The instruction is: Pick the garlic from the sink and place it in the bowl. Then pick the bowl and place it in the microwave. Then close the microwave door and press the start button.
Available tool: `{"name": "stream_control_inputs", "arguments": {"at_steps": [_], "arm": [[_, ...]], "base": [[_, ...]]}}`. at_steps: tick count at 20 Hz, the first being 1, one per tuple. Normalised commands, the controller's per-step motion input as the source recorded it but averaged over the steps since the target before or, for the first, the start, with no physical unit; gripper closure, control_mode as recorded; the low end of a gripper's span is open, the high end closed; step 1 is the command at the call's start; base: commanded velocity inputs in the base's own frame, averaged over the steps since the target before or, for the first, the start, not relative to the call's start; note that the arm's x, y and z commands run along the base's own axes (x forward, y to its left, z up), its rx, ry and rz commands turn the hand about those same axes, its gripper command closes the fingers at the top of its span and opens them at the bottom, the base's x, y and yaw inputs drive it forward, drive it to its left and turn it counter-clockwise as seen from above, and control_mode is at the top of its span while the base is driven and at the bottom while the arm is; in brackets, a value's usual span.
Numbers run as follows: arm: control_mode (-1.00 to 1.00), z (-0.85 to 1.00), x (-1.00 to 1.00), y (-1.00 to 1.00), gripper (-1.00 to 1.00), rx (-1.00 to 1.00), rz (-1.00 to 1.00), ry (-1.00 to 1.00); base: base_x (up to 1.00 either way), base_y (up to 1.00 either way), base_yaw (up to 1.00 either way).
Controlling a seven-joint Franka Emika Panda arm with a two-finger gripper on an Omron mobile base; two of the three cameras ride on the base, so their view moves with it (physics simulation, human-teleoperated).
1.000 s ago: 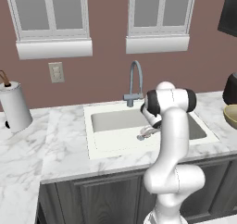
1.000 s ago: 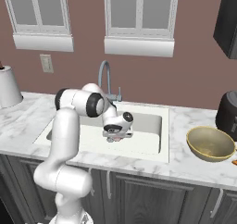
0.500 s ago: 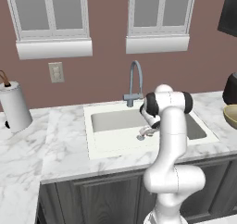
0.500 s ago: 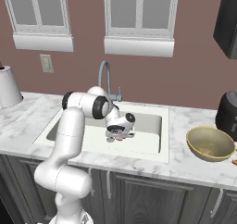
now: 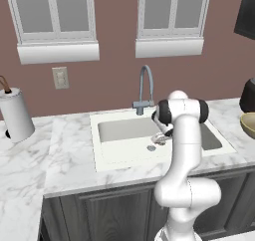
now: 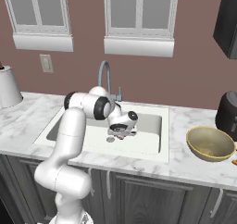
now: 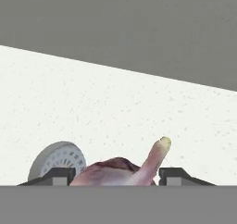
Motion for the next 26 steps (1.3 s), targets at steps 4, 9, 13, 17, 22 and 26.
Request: {"name": "stream_control_inputs", "arguments": {"at_steps": [4, 9, 13, 17, 22, 26], "arm": [[-1.0, 0.39, -0.48, -0.2, 1.0, 0.01, 0.0, 0.0], [-1.0, 0.91, -0.63, -0.34, 1.0, 0.0, 0.03, -0.02], [-1.0, 1.0, -0.49, -0.38, 1.0, -0.01, 0.04, -0.01], [-1.0, 1.0, -0.52, -0.39, 1.0, -0.02, 0.01, 0.0], [-1.0, 1.0, -0.48, -0.22, 1.0, -0.12, 0.0, -0.01], [-1.0, 1.0, -0.58, -0.12, 1.0, -0.19, 0.0, 0.0]], "base": [[0.0, 0.0, 0.0], [0.0, 0.0, 0.0], [0.0, 0.0, 0.0], [0.0, 0.0, 0.0], [0.0, 0.0, 0.0], [0.0, 0.0, 0.0]]}}
